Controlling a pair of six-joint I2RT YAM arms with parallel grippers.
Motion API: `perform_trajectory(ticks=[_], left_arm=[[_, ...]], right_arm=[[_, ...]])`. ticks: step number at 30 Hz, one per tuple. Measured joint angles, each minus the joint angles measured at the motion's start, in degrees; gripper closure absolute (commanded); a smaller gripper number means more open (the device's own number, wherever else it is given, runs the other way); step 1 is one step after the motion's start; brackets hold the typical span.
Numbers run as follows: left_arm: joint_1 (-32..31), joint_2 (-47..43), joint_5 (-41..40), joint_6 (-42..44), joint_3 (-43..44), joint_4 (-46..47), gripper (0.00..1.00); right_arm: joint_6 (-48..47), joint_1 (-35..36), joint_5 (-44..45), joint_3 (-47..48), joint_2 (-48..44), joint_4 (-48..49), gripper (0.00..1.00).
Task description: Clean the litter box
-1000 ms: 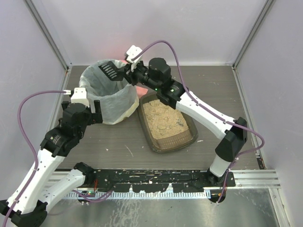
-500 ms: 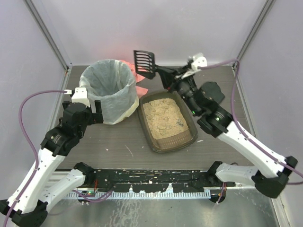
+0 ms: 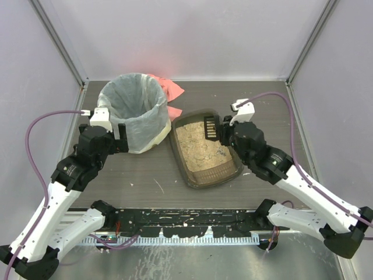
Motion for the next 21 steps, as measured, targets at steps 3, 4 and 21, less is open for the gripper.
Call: perform_trajectory(ticks=[3,4,21], left_arm=[[0.0,0.0,0.31,0.0,0.0,0.0,0.0],[0.0,0.0,0.33,0.0,0.0,0.0,0.0],[0.11,0.5,1.22,0.0,0.0,0.0,0.0]], right_arm=[[1.4,0.0,0.35,1.44,4.44,-7.13,1.0],[1.86,0.0,0.37,1.75,5.92,-8.92,1.0],[8.33,-1.53,0.59,6.97,20.9,-22.32,0.99]])
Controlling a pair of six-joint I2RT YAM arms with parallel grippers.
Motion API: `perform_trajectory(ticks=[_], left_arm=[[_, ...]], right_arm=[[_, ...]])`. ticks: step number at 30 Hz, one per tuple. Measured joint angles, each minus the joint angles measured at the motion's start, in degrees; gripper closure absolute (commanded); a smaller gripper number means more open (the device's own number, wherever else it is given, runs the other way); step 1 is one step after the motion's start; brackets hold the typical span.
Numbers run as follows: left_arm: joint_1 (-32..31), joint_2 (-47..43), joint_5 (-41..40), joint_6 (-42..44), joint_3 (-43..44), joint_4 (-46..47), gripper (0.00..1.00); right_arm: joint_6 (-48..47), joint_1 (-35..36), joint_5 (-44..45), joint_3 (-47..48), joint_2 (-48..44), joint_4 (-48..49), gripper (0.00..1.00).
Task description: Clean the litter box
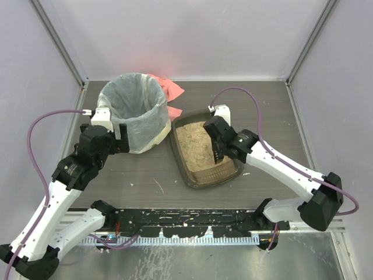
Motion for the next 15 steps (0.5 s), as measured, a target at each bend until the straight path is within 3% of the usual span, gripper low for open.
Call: perform_trajectory(ticks=[7,15], left_arm=[[0.0,0.0,0.33,0.0,0.0,0.0,0.0],[0.0,0.61,1.22,0.0,0.0,0.02,0.01]], right_arm=[[2.27,-6.25,-5.64,-0.15,2.08,0.96,0.99],[6.08,-14.4,-14.75,-6.4,-0.31,9.6,0.99]])
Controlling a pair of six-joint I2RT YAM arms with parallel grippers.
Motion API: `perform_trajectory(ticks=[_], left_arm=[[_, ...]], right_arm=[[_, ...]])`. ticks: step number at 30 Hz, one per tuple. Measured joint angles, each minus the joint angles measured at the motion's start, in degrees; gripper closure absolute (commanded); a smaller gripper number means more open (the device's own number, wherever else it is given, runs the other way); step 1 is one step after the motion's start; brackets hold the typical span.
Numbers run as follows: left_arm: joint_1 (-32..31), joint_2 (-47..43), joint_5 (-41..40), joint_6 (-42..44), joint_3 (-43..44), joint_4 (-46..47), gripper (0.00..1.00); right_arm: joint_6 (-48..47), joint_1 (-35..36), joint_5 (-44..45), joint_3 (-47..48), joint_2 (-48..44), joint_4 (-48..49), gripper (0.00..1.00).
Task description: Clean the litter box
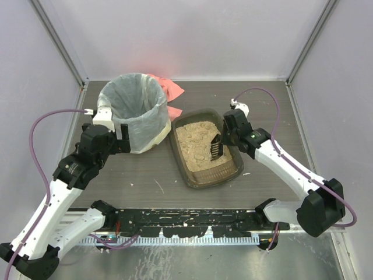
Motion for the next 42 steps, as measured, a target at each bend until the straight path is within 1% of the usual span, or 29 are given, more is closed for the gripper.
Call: perform_trajectory(ticks=[7,15,19,23,25,30,33,38,42], left_arm=[[0.0,-0.2,1.01,-0.02,0.0,0.02,0.01],[0.0,-0.42,7.13,-2.27,1.53,-0.92,0.01],[0.0,-0.76,10.16,-4.28,2.16,-0.96,0.04],[-1.14,-0.07,13.42,-6.32,2.14,-0.87,0.05],[-3.32,0.85,13.62,-7.41,2.03,-0.7,0.05],[-13.64,3.78,10.78,-8.98,1.14,0.44,0.05],[-17.68,5.95,9.31,-9.55,0.72,1.44,0.05],[-18.51,8.22,8.37,-10.38,-0.79,3.08,0.04],[-18.51,8.44,7.76,-10.43,-1.29,3.72,0.03]], right_arm=[[3.23,-3.19,-5.66,-6.49,-3.06,7.39,0.99],[8.44,-3.67,-10.43,-13.53,-6.21,14.53,0.99],[11.26,-3.69,-12.87,-16.87,-6.64,19.02,0.99],[13.7,-3.69,-15.65,-19.37,-6.08,23.54,0.99],[15.1,-3.67,-16.92,-20.48,-5.29,25.77,0.99],[17.75,-3.67,-18.64,-22.51,-4.22,30.27,0.99],[19.32,-3.61,-19.41,-24.06,-3.87,33.14,0.99],[22.05,-3.54,-19.98,-27.58,-4.26,38.16,0.99],[23.78,-3.21,-19.17,-30.6,-7.96,38.82,0.99]])
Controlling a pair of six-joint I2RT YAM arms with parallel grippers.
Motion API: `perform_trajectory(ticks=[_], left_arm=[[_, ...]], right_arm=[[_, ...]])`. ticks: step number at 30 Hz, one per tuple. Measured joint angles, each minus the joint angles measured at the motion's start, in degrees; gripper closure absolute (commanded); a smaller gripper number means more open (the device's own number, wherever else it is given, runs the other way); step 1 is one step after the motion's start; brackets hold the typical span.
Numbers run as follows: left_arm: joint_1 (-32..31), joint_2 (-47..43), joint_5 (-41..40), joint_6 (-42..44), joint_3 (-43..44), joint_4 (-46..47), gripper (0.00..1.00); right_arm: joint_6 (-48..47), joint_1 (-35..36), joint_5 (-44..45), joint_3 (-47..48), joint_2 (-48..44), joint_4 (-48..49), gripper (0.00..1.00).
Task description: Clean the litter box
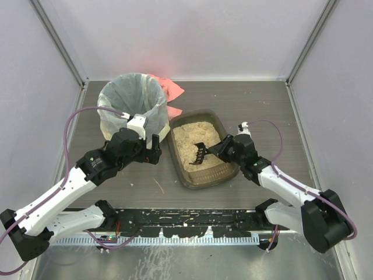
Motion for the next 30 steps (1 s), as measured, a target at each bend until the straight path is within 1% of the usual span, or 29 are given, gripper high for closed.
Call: perform_trajectory(ticks=[9,13,17,21,26,30], left_arm=[[0.0,-0.79,-0.07,0.13,-2.14,3.15,0.01],[0.0,-2.21,-0.42,0.5,-2.78,3.19,0.0],[0.0,-3.76,-1.9,1.81,-2.78,3.21,0.01],[0.0,-5.14,-4.55,2.93,-2.75,3.08,0.02],[0.0,-8.02,-7.65,3.78,-2.51,2.84,0.02],[0.0,-9.46,-9.05,4.0,-2.43,2.69,0.02]], right_arm=[[0.37,-0.92,1.88,-2.27,-10.36,-6.03,0.99],[0.39,-2.86,2.01,-2.97,-14.4,-6.95,0.99],[0.35,-6.01,0.81,-4.0,-15.91,-7.19,1.0],[0.22,-10.01,-3.21,-4.48,-14.78,-7.06,0.99],[0.15,-15.72,-10.34,-6.1,-14.05,-5.66,0.99],[0.28,-20.02,-16.02,-7.04,-14.05,-2.58,0.99]])
